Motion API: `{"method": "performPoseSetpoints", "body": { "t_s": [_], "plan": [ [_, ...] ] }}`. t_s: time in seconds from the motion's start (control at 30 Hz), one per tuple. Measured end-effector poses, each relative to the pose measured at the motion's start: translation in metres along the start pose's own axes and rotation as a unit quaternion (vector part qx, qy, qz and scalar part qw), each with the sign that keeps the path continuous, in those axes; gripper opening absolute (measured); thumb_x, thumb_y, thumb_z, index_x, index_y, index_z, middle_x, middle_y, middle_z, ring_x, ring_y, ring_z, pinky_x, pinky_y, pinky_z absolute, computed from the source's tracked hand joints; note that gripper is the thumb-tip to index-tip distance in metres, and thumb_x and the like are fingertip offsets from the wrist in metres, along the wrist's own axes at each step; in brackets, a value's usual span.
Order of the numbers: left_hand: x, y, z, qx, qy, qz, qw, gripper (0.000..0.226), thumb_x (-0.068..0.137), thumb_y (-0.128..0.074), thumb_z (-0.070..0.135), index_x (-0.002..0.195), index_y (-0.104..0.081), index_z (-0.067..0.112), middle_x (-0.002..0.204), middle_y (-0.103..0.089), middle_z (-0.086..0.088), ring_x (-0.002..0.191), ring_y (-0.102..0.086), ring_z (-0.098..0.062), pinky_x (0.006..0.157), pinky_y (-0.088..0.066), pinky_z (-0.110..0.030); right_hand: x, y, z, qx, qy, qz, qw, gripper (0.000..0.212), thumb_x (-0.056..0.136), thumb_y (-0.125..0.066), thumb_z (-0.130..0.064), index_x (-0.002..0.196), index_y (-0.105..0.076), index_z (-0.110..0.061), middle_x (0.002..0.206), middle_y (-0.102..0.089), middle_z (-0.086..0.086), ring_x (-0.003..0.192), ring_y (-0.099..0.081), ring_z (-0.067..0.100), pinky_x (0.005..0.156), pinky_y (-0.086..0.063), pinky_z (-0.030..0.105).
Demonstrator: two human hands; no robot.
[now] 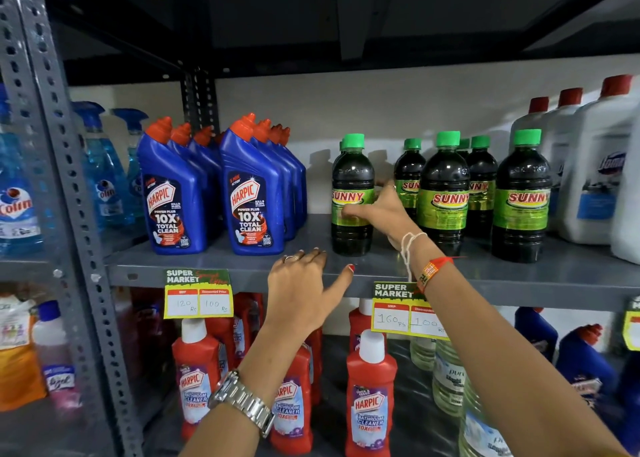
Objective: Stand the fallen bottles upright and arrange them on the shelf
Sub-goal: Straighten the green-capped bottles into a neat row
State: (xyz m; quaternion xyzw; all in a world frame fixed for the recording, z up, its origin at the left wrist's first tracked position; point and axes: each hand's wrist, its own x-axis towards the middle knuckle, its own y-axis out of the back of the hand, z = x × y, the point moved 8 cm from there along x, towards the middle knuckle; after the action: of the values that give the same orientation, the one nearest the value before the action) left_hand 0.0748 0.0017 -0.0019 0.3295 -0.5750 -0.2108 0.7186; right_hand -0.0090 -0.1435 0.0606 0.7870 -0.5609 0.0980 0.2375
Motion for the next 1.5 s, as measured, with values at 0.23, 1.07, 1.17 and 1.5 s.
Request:
{"method": "performPoseSetpoints", "body": {
  "t_s": [0.23,1.07,1.17,1.5],
  "plan": [
    [0.000,-0.001,-0.001,-0.005,0.005,0.004,1.000,0.070,0.079,-0.027,0.064,0.114,-0.065,0.017,0.122,-0.065,-0.001,0.114,-0.058,-0.019,0.093,-0.043,-0.033,-0.002,-0.008,-0.002,0.011,0.015,-0.035,0.999,0.072,0.063,-0.084,-0.017,0.111,-0.030,-0.017,0.102,-0.056,-0.001,0.112,-0.056,0.022,0.103,-0.044,0.037],
    [0.008,0.011,0.000,-0.018,0.043,-0.033,0.998,0.071,0.078,-0.035,0.065,0.131,-0.046,0.019,0.116,-0.066,-0.008,0.106,-0.059,-0.026,0.077,-0.041,-0.033,-0.067,0.074,-0.017,-0.066,0.152,0.153,0.974,0.073,0.066,-0.083,-0.023,0.127,-0.042,-0.016,0.087,-0.059,-0.005,0.075,-0.060,0.012,0.078,-0.055,0.032],
    [0.031,0.012,-0.002,-0.103,0.086,-0.078,0.988,0.079,0.080,-0.049,0.056,0.144,-0.023,0.018,0.137,-0.051,-0.010,0.121,-0.050,-0.031,0.093,-0.041,-0.041,-0.071,0.104,-0.018,-0.099,0.155,0.215,0.959,0.065,0.066,-0.082,-0.019,0.120,-0.046,-0.016,0.073,-0.054,-0.011,0.068,-0.057,0.014,0.073,-0.053,0.033],
    [0.069,-0.044,0.001,-0.476,0.161,-0.200,0.841,0.085,0.057,-0.082,0.025,0.131,-0.043,0.012,0.126,-0.059,-0.004,0.115,-0.055,-0.019,0.103,-0.040,-0.037,-0.050,0.130,0.039,-0.211,0.017,0.132,0.968,0.108,0.060,-0.087,-0.023,0.142,-0.022,0.002,0.142,-0.035,0.022,0.137,-0.026,0.035,0.114,-0.021,0.037]
  ]
}}
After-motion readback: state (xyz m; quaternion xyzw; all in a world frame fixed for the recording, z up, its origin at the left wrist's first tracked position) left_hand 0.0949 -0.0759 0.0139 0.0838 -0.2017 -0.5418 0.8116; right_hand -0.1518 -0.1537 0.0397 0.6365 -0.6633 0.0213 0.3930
